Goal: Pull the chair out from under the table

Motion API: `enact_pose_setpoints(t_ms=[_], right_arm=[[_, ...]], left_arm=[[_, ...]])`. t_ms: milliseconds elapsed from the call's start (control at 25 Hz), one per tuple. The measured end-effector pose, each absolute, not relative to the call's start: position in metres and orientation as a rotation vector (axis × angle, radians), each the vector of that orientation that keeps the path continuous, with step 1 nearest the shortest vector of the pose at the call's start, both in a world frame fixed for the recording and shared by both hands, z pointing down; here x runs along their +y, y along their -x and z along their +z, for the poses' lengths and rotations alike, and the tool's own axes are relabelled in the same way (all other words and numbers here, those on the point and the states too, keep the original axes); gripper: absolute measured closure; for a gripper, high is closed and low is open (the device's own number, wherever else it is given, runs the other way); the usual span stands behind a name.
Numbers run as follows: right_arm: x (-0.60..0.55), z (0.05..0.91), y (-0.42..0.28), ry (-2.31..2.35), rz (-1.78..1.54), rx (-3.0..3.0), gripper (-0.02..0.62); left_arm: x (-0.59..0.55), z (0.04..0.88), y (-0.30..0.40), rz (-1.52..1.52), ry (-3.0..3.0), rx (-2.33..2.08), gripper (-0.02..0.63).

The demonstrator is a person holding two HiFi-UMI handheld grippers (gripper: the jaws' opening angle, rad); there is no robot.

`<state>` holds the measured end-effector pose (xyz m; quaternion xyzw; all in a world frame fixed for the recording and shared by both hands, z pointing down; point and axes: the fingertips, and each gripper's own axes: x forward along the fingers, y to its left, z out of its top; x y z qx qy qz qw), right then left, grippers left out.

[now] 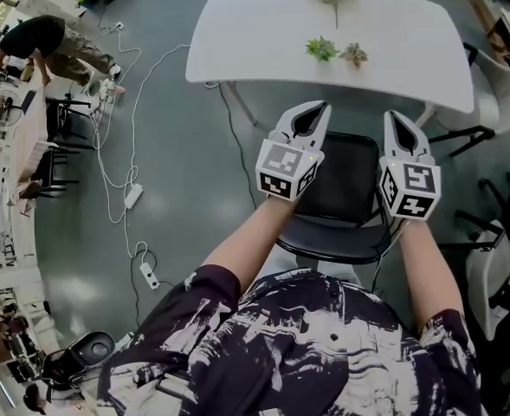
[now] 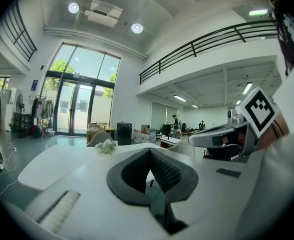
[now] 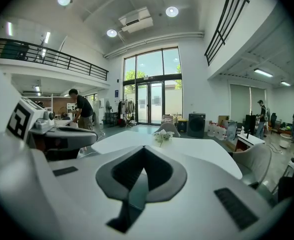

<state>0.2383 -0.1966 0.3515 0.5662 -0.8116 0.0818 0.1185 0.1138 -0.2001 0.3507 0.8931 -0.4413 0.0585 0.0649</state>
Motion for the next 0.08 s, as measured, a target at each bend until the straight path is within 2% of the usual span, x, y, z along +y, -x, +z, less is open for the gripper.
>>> enact_pose_setpoints(t_ms=[80], right_arm=[[-0.1977, 0.3520, -0.2376, -1.654, 0.237, -2.375, 0.596]], left_arm=[[-0.2013, 0.3508, -0.1136, 0.173, -2.695, -1.335, 0.601]])
